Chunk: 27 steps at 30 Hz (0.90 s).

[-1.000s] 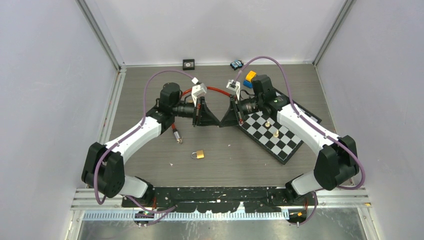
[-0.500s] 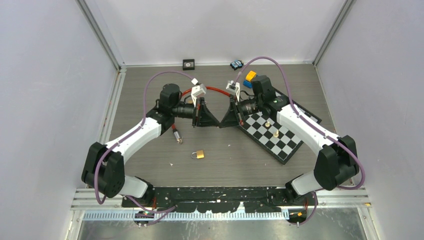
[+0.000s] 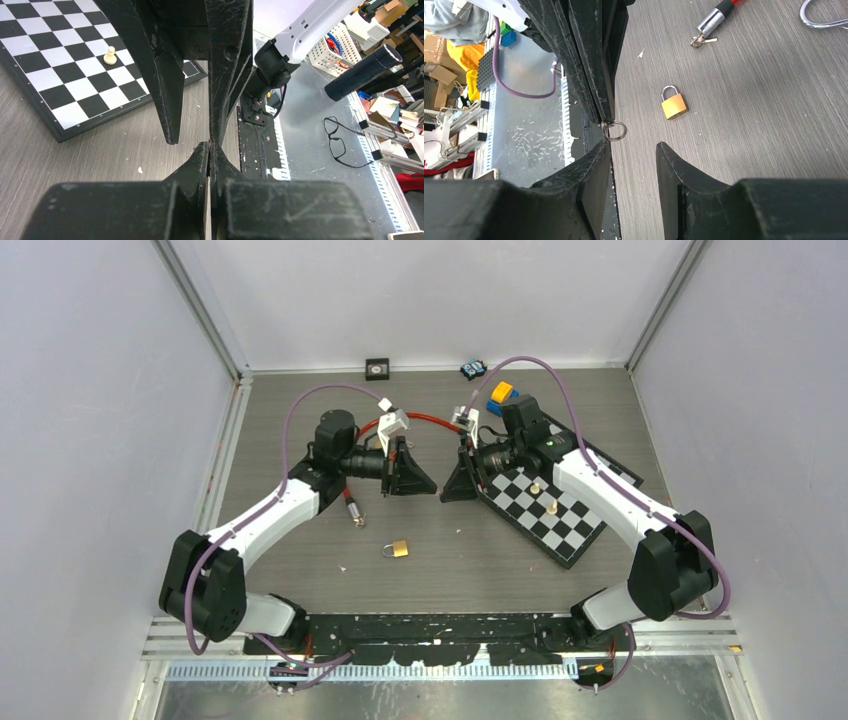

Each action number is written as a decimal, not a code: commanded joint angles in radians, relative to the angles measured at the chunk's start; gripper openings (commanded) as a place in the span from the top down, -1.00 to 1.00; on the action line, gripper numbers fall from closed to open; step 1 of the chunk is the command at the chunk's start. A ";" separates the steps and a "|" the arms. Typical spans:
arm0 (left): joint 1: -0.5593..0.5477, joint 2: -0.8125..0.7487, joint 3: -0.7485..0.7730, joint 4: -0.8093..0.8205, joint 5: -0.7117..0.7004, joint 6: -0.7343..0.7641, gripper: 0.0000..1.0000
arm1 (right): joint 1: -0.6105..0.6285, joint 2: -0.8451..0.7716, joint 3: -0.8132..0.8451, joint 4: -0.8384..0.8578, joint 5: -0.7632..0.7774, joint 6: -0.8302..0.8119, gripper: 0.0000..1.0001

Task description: Unlock with the key

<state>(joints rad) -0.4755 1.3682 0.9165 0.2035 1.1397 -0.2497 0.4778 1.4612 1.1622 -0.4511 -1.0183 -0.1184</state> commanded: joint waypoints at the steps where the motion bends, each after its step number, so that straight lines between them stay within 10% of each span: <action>1: 0.003 -0.033 -0.009 0.062 0.043 0.007 1.00 | -0.003 -0.026 0.037 0.016 0.002 0.004 0.14; 27: 0.003 -0.036 -0.017 0.062 0.044 0.012 1.00 | 0.031 -0.005 0.100 -0.012 -0.023 -0.012 0.31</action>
<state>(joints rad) -0.4747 1.3628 0.9005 0.2218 1.1641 -0.2497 0.4923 1.4513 1.2266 -0.4728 -1.0172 -0.1223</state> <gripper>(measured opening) 0.012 0.364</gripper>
